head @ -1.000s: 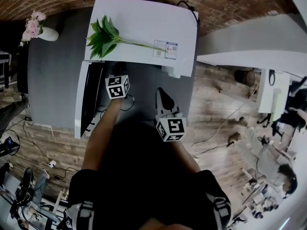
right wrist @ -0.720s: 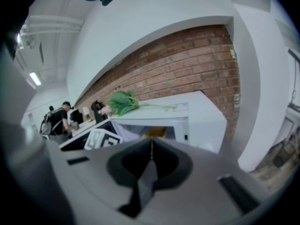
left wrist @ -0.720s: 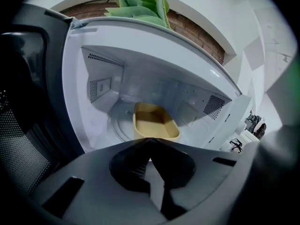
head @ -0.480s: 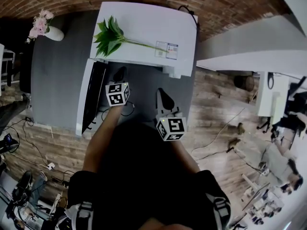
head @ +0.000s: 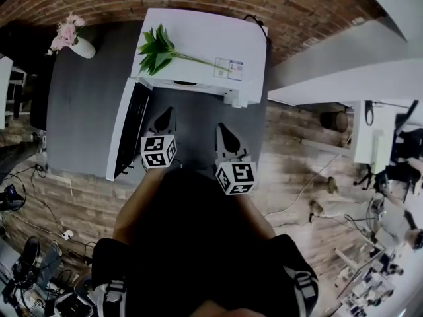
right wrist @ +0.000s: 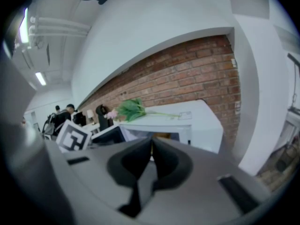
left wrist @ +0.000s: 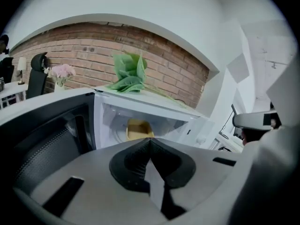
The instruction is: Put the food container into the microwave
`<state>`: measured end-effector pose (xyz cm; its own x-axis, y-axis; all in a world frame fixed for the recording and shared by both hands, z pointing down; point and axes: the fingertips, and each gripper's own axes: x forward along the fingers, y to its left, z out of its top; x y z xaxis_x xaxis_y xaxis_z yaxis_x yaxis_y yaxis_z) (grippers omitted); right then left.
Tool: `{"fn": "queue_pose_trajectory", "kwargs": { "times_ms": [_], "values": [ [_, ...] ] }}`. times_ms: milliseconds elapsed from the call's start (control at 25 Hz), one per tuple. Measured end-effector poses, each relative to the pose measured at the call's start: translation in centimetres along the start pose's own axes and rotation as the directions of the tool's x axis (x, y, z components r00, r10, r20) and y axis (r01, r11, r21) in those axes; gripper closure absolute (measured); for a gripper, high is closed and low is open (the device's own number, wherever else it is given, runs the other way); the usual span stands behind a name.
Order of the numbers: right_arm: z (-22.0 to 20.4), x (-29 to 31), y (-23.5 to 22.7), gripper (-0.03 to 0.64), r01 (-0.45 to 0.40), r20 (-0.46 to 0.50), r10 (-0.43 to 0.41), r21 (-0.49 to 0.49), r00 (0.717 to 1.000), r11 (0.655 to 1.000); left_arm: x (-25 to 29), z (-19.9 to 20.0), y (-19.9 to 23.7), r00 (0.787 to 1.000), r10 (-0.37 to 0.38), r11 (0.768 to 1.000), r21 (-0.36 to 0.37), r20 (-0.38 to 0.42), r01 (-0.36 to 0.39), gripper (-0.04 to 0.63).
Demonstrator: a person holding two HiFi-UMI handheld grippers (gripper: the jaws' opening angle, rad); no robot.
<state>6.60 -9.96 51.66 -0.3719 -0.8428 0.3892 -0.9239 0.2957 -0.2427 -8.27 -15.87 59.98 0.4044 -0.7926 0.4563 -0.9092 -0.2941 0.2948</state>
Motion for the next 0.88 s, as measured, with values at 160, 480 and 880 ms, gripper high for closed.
{"fn": "queue_pose_trajectory", "kwargs": {
  "times_ms": [160, 480, 880],
  "values": [
    [0.1, -0.9, 0.8, 0.584, -0.008, 0.011, 0.009, -0.01, 1.0, 1.0, -3.1, 1.9, -1.5, 0.999, -0.027, 1.0, 0.017, 0.044, 0.026, 0.56],
    [0.0, -2.4, 2.0, 0.584, -0.008, 0.029, 0.009, -0.015, 1.0, 1.0, -9.0, 5.7, -4.5, 0.986, -0.082, 0.993, 0.091, 0.147, 0.069, 0.56],
    [-0.7, -3.6, 2.8, 0.584, -0.006, 0.048, 0.006, 0.006, 0.999, 1.0, -13.2, 6.6, -6.6, 0.966, -0.089, 0.97, 0.242, 0.243, 0.029, 0.558]
  ]
}}
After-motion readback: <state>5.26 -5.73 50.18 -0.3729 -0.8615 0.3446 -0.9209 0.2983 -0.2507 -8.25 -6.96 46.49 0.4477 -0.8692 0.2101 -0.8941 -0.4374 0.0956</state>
